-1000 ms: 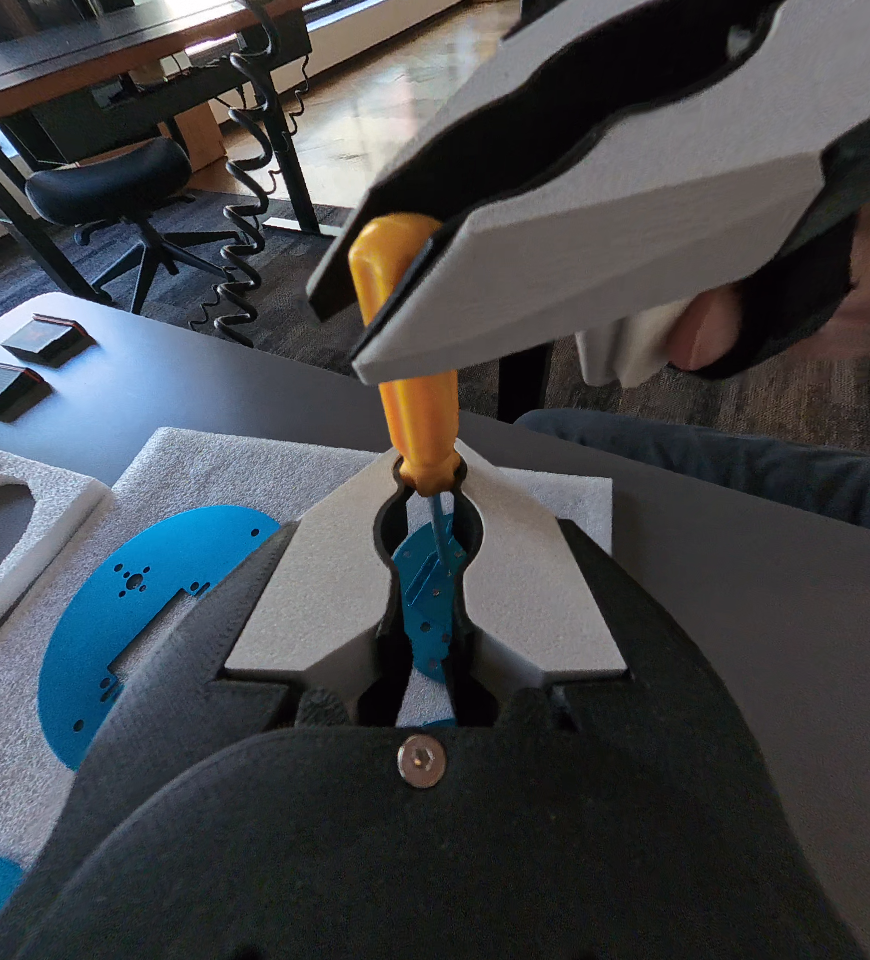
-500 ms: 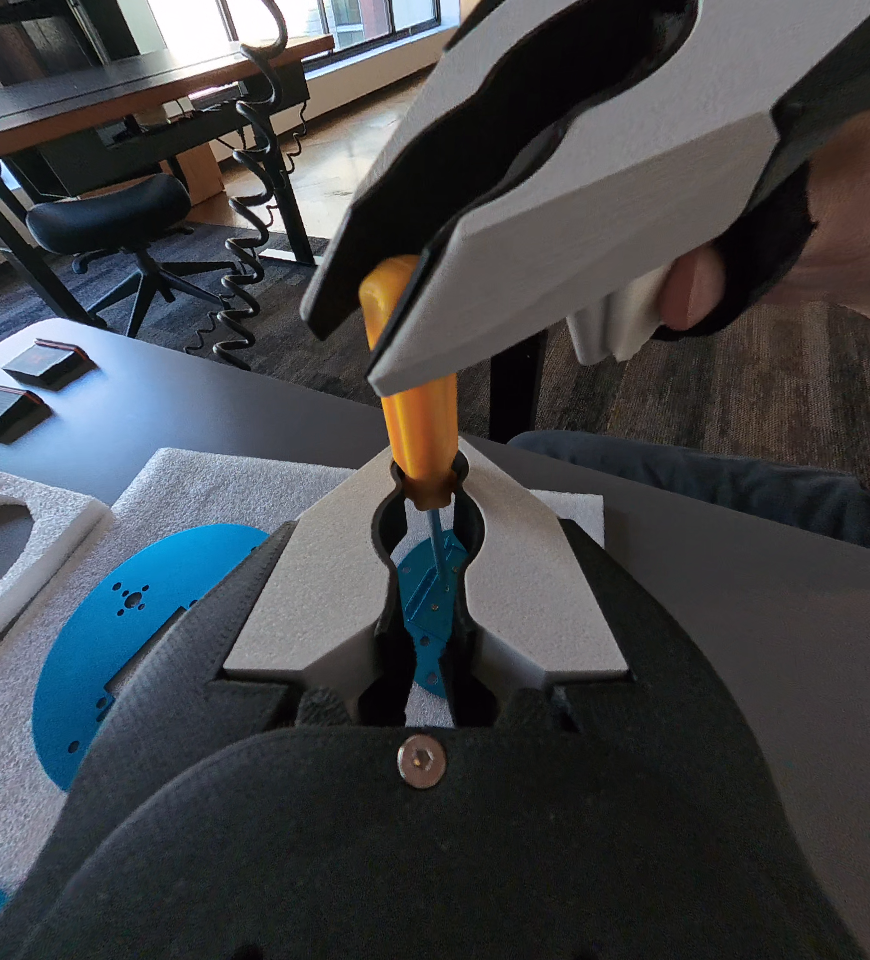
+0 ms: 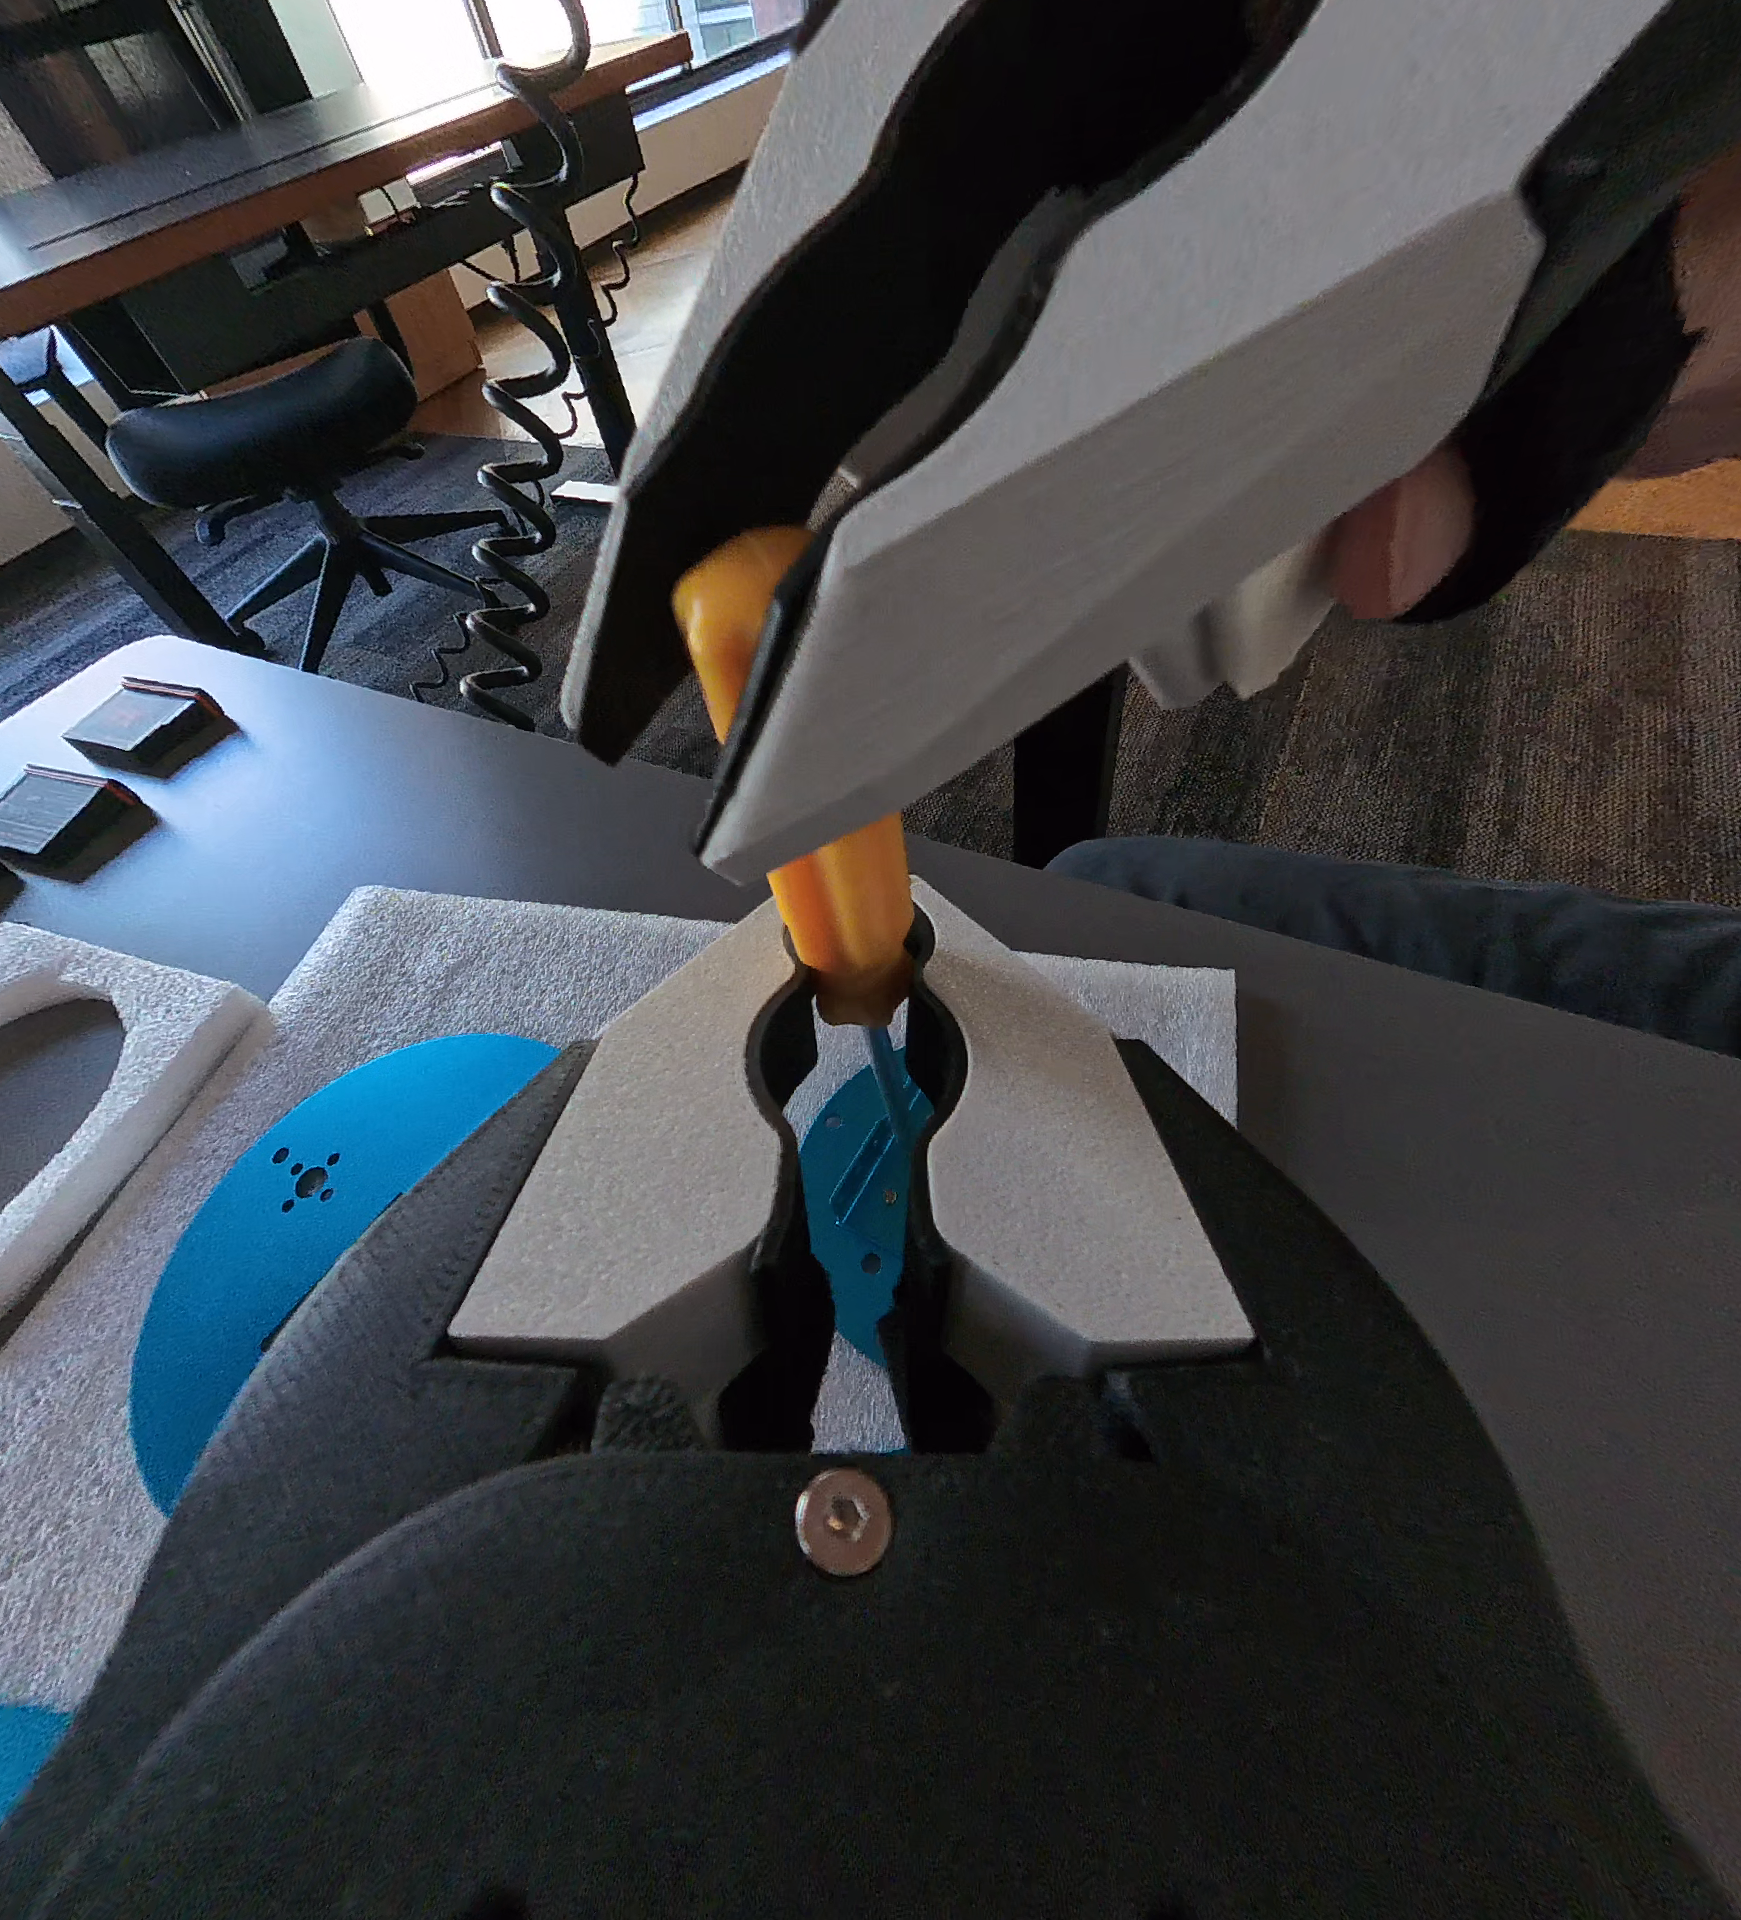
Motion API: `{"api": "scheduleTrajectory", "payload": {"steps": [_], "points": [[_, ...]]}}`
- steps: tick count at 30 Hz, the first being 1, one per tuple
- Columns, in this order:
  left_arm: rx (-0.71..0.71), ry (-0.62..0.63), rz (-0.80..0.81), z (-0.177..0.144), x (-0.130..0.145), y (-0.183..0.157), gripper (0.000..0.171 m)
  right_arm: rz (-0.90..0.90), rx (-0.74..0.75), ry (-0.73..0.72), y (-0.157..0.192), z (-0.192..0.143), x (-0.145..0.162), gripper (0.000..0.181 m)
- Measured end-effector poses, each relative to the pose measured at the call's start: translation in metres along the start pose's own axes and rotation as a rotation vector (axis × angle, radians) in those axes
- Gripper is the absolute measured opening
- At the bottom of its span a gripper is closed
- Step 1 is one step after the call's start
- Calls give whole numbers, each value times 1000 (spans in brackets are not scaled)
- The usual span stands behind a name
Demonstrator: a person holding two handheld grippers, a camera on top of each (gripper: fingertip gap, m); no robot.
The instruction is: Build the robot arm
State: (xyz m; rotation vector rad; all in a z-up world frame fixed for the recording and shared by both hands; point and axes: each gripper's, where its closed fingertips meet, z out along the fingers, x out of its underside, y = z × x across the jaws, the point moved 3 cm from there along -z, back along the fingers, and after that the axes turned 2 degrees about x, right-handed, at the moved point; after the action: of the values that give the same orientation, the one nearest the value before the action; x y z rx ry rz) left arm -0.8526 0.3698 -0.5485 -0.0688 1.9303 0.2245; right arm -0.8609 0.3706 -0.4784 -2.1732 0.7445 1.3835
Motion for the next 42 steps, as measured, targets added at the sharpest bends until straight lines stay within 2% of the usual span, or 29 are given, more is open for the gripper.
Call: {"api": "scheduleTrajectory", "payload": {"steps": [2, 5, 7, 14, 16, 21, 22, 25, 28, 30, 32, 38, 42], "points": [[-8, 0, -6, 1, 0, 0, 9, 14, 83, -41, -2, -2, 2, 17], [-14, 13, 8, 4, 0, 0, 8, 66, 319, -110, -5, -9, 7, 18], [1, 10, 9, 4, 0, -1, 8, 84, 386, -144, -1, -12, 7, 18], [10, 9, -3, 2, 1, -2, 8, 7, 33, -1, 2, -5, 2, 17], [6, 13, -9, 3, 1, 0, 8, 23, 59, -16, -1, -4, 3, 17], [-17, 29, 22, 5, 1, -1, 9, 52, 394, -104, 2, -8, 6, 17], [-17, 30, 24, 4, 1, -2, 9, 38, 414, -112, 5, -7, 6, 17], [-19, 47, 13, 0, 3, -2, 9, 28, 368, -79, 8, -5, 4, 17], [-4, 48, -17, -12, 4, 3, 30, -1, 349, -61, 0, -7, 5, 17], [98, -3, -111, -24, -3, -3, 43, 21, 294, -70, -2, -8, 6, 17], [153, -17, -123, -31, -4, -7, 47, 61, 225, -90, -2, -9, 6, 17], [199, 236, -27, -15, 36, -21, 53, 95, 154, -126, -9, -12, 8, 17], [152, 301, 25, -9, 47, -18, 45, 106, 109, -145, -11, -12, 9, 17]]}}
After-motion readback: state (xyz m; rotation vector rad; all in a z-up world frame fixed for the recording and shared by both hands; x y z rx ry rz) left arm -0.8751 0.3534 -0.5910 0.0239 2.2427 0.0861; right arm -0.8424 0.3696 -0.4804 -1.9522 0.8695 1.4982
